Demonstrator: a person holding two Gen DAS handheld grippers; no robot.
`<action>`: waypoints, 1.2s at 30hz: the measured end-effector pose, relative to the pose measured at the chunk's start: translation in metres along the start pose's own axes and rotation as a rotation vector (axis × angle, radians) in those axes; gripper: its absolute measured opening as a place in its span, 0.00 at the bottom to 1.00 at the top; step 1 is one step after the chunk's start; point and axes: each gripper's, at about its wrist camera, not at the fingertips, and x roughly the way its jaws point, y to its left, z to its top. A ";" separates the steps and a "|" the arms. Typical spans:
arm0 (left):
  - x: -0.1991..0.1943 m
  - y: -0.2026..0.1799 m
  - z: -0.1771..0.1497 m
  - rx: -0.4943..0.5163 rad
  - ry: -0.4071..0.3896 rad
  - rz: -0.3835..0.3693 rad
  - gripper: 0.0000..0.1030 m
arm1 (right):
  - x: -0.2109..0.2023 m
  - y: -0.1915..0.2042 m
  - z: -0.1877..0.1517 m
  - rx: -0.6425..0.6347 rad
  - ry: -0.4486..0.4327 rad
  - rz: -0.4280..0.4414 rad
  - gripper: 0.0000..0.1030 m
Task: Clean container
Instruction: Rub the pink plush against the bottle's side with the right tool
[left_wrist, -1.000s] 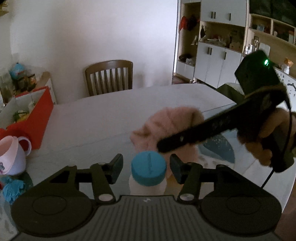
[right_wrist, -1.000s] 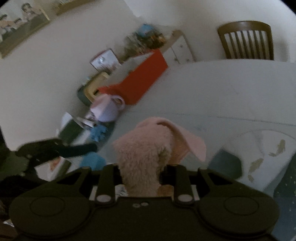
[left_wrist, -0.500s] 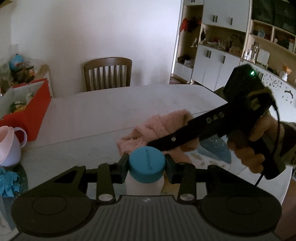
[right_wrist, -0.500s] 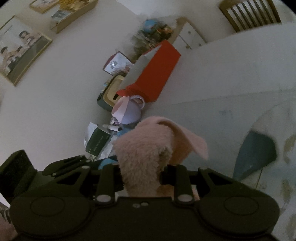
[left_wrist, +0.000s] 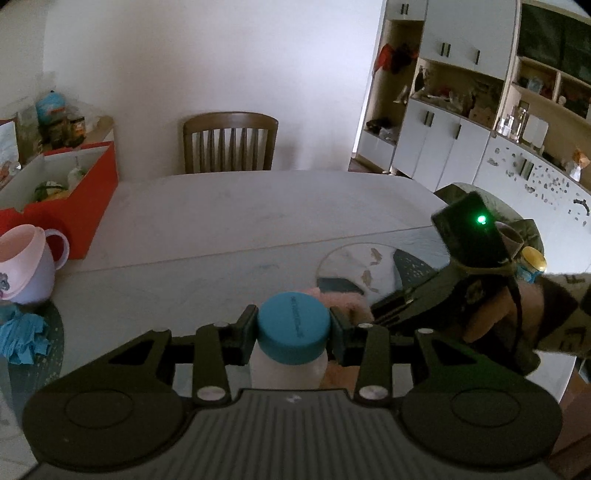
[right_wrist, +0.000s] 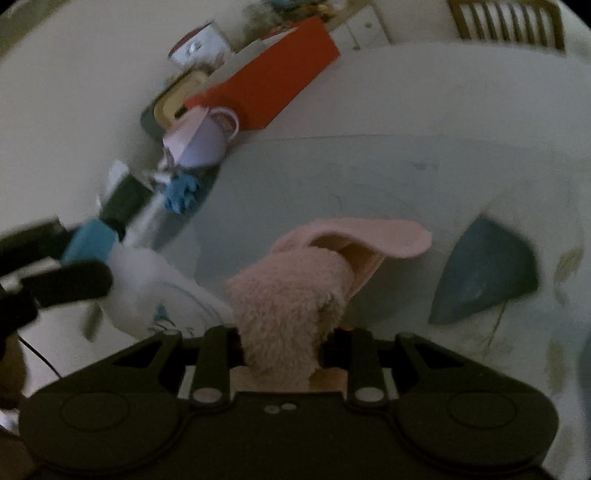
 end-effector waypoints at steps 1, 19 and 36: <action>0.000 0.001 0.000 -0.002 0.000 0.000 0.38 | -0.003 0.007 0.001 -0.055 -0.007 -0.038 0.25; 0.002 -0.002 -0.002 0.024 -0.005 -0.015 0.39 | -0.074 0.038 0.041 -0.069 -0.201 0.221 0.25; 0.003 -0.003 -0.004 0.002 -0.015 -0.022 0.39 | -0.019 -0.018 0.023 0.239 -0.094 0.267 0.25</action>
